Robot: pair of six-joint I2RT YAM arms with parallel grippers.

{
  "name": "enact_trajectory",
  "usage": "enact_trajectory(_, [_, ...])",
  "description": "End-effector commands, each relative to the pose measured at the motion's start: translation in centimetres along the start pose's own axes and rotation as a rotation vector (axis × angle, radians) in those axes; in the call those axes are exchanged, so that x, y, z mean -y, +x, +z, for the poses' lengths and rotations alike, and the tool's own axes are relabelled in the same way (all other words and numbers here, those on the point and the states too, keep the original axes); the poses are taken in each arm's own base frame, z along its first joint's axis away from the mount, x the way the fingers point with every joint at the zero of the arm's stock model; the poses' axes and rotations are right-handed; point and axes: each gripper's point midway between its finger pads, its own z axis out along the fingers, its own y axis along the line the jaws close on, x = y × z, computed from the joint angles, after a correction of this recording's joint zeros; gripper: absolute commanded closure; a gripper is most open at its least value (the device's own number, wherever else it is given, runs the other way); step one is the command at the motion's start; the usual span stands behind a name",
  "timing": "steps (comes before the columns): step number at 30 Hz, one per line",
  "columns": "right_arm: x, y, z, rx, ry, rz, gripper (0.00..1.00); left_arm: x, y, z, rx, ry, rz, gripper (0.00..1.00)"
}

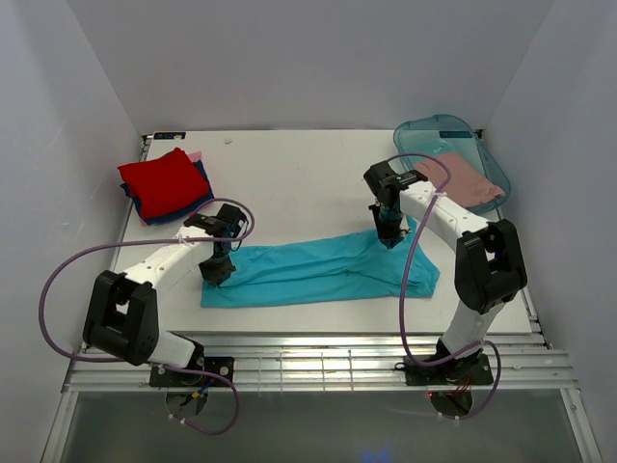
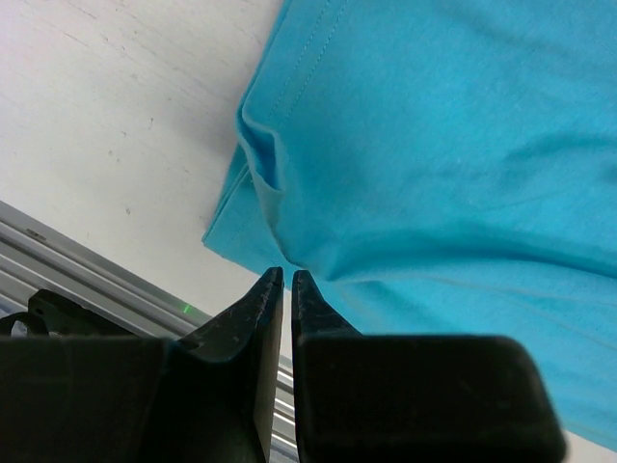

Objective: Fold and stack the t-shirts
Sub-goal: Fold the other side of the tshirt into a rectangle

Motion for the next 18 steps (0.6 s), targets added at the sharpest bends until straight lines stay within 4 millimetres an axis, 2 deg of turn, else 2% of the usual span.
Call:
enact_trajectory(1, [-0.6, -0.5, -0.6, 0.029, -0.026, -0.008, 0.87, 0.1, 0.1, -1.3, 0.012, 0.044, -0.035, 0.79])
enact_trajectory(6, [-0.5, -0.6, -0.3, 0.029, -0.015, -0.012, 0.87, -0.3, -0.7, -2.7, 0.048, 0.064, -0.068, 0.75])
enact_trajectory(8, [-0.3, -1.0, -0.3, 0.04, -0.002, -0.01, 0.87, 0.0, -2.2, -4.0, 0.093, 0.089, -0.099, 0.74])
enact_trajectory(10, [-0.2, -1.4, -0.2, 0.048, 0.011, -0.011, 0.92, 0.3, -3.4, -5.3, 0.13, 0.114, -0.129, 0.75])
enact_trajectory(11, [-0.2, -1.6, -0.1, 0.048, 0.016, -0.011, 0.92, 0.6, -4.7, -6.4, 0.168, 0.138, -0.156, 0.76])
enact_trajectory(13, [0.0, -2.2, 0.0, 0.054, 0.035, -0.007, 0.92, 0.9, -5.8, -7.2, 0.203, 0.153, -0.181, 0.81])
enact_trajectory(15, [0.2, -2.6, 0.5, 0.05, 0.054, -0.002, 0.92, 1.7, -6.7, -6.9, 0.233, 0.163, -0.166, 0.92])
enact_trajectory(18, [0.2, -3.2, 1.1, 0.036, 0.071, 0.002, 0.92, 3.2, -5.7, -4.0, 0.139, 0.108, -0.086, 1.0])
